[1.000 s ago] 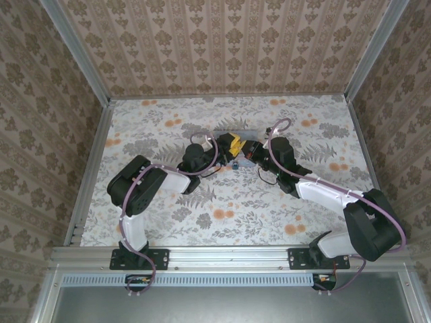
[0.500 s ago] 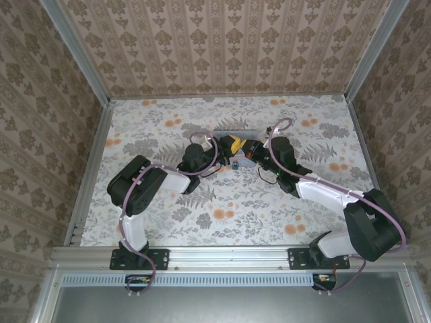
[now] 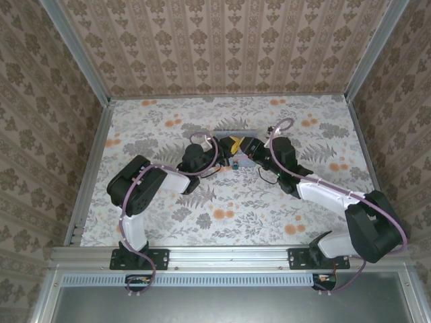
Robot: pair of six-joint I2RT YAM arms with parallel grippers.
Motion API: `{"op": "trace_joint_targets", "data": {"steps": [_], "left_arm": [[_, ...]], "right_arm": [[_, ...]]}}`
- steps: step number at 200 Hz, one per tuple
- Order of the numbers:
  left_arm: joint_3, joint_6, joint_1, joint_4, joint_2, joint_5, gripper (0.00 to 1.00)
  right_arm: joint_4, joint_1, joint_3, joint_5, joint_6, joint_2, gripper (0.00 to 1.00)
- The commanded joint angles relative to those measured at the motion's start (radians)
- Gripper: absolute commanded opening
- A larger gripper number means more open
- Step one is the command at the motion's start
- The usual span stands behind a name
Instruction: Unlock the padlock with the key
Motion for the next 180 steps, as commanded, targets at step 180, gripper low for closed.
{"op": "trace_joint_targets", "data": {"steps": [180], "left_arm": [[0.445,1.393,0.111,-1.450,-0.360,0.029,0.00]], "right_arm": [[0.053,-0.115,-0.071,-0.172,-0.020,-0.040,0.53]]}}
